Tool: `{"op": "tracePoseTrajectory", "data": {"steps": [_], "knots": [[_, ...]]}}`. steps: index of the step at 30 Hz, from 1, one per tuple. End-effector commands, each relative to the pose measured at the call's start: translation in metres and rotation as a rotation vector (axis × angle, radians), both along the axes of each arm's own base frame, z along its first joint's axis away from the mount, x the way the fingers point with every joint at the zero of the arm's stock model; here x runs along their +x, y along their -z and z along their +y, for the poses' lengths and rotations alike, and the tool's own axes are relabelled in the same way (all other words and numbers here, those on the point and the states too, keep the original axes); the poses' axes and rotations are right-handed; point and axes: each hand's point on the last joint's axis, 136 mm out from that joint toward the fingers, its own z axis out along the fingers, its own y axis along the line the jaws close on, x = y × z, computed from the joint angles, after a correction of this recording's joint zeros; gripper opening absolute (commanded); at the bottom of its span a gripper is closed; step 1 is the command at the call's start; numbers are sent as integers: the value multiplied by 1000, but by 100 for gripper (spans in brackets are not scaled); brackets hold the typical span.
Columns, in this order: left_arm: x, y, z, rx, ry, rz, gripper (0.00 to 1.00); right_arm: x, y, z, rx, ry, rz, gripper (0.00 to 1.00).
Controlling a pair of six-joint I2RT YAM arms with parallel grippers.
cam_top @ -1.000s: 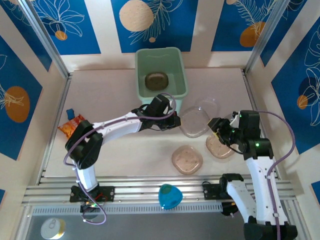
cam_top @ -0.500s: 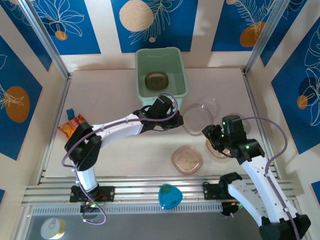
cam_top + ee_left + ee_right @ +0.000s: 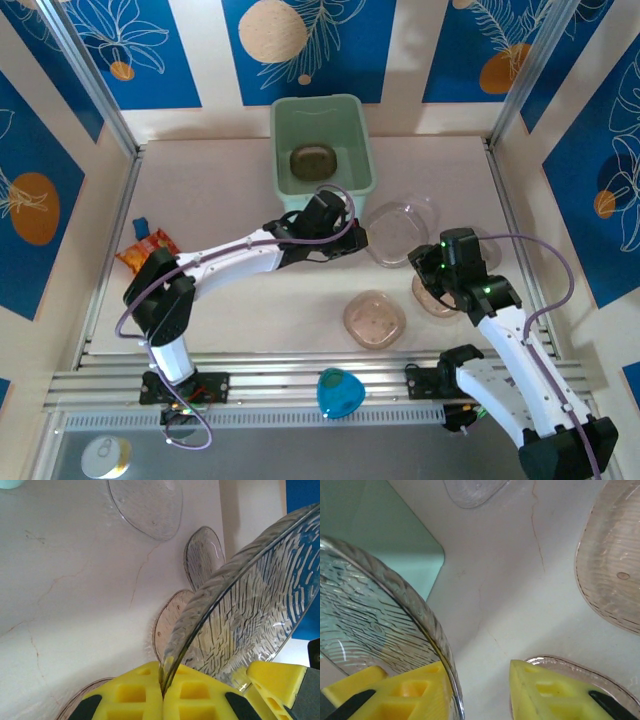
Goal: Place the plates into the plastic bin on the countertop
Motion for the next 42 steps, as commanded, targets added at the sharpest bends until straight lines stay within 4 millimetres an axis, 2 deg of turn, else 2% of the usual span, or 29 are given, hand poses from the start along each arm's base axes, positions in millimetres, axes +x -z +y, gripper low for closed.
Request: {"op": "tracePoseTrajectory", "data": {"steps": [1,15,25,28,31,35,42], "knots": [[-4,-25,-7,-35,7,-40,0,4,1,-5,-7,44,-16,34],[-8,-22,-12,-25,26,-21,0,9,3,1,12,43,-26,26],[-9,-22,-12,-17,32,-13,0,9,-1,6,3,26,-36,9],[-8,-26,-9,-17,22,-25,8,8,-3,4,-16,27,-42,3],[-9,-29,-6,-14,18,-36,24,8,-9,0,-29,37,-58,0],[-10,-32,-2,-8,16,-48,45,8,-16,-3,-33,49,-88,0],[-5,-41,12,36,-7,-96,73,11,-26,-6,-44,60,-114,0]]}}
